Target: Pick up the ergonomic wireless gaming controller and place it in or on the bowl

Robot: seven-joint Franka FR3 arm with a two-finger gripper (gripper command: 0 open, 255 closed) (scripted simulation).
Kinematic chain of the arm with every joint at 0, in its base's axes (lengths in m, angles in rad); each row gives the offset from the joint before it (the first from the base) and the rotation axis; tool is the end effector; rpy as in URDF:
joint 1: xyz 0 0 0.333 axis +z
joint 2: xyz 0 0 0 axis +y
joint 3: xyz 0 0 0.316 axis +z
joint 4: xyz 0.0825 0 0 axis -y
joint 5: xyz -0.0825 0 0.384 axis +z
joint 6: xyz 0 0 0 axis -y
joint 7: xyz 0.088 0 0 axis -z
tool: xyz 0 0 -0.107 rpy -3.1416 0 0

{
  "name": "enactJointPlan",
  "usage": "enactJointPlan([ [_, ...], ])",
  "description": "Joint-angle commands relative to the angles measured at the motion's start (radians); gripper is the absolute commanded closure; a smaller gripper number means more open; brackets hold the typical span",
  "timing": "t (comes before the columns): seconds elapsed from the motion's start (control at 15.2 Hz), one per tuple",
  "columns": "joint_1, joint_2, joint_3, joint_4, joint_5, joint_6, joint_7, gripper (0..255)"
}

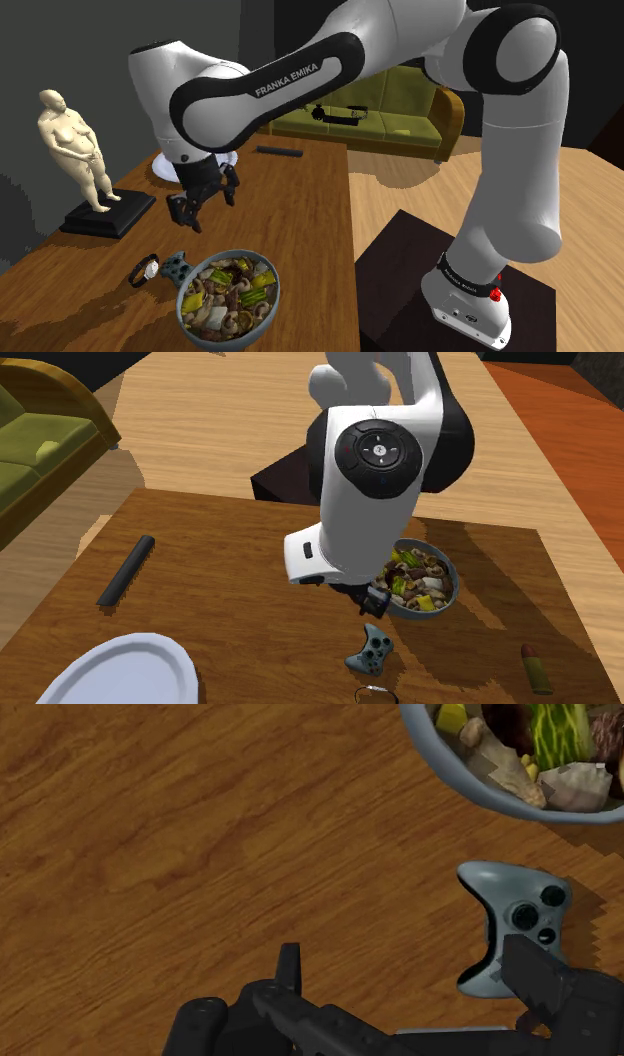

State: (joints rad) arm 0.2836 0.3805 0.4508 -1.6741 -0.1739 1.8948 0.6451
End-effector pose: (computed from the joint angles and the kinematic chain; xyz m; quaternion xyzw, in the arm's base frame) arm 0.5022 0.3988 0.3911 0.9959 0.0680 -0.0466 0.0367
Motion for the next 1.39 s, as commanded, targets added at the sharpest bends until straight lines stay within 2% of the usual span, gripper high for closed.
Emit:
enactJointPlan([
  [0.0,0.034,0.073,0.001,0.084,-0.025,-0.02,0.017,0],
  [0.26,0.115,0.232,-0.007,0.273,-0.072,-0.067,0.042,0],
  [0.79,0.11,0.249,-0.015,0.197,-0.083,0.025,0.051,0],
  [1.32,0.11,0.249,-0.015,0.197,-0.083,0.025,0.051,0],
])
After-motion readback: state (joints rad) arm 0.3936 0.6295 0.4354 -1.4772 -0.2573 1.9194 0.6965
